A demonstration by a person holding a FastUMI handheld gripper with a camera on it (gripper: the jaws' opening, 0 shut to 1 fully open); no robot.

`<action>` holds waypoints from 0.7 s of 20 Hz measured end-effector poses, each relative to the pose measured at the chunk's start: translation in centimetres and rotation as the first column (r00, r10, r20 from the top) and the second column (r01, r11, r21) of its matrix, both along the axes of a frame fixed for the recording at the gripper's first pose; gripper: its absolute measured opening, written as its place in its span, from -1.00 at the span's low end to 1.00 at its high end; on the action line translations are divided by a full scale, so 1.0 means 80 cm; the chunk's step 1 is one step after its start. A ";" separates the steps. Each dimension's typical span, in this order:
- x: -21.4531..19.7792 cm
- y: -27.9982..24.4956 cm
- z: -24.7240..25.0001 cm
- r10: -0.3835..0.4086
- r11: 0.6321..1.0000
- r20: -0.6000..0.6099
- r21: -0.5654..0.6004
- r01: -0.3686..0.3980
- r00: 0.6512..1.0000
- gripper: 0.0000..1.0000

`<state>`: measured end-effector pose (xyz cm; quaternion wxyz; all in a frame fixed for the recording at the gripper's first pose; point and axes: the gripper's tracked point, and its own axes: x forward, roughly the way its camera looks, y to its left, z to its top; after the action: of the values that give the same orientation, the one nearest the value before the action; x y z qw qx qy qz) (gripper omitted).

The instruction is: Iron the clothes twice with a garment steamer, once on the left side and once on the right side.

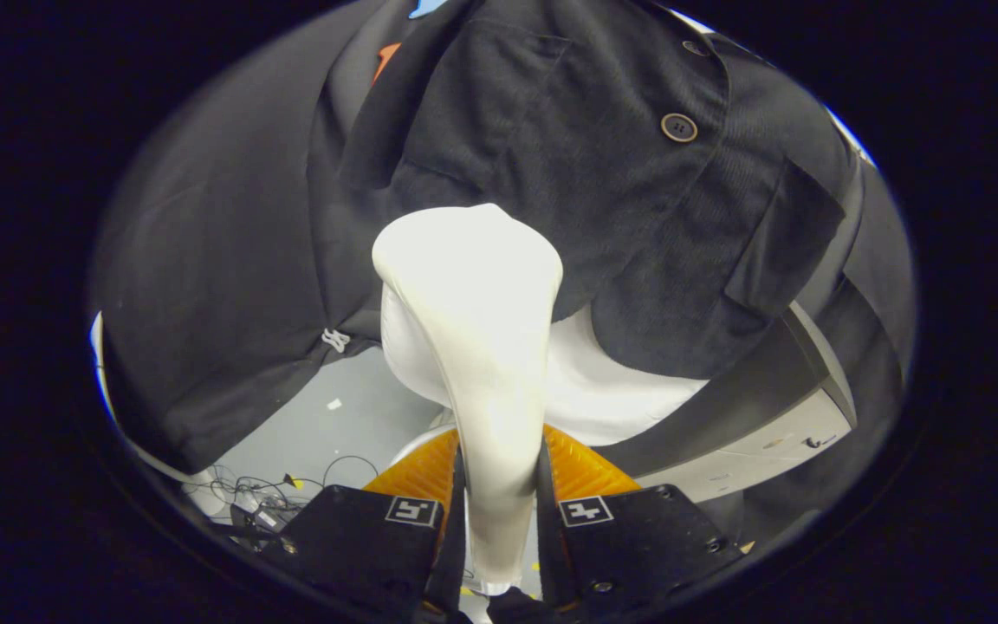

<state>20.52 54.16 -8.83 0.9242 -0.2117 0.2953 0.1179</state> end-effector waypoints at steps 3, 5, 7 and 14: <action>-0.011 -0.012 0.014 0.005 0.999 0.006 0.036 -0.005 1.000 -0.26; -0.019 -0.027 0.029 0.009 0.997 0.018 0.082 -0.011 1.000 -0.26; -0.033 -0.041 0.050 0.017 0.990 0.027 0.140 -0.020 0.999 -0.26; -0.094 -0.164 0.147 0.001 0.946 0.142 0.322 -0.047 0.990 -0.26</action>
<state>12.99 41.07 2.90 0.9633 -0.0680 0.2039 0.1608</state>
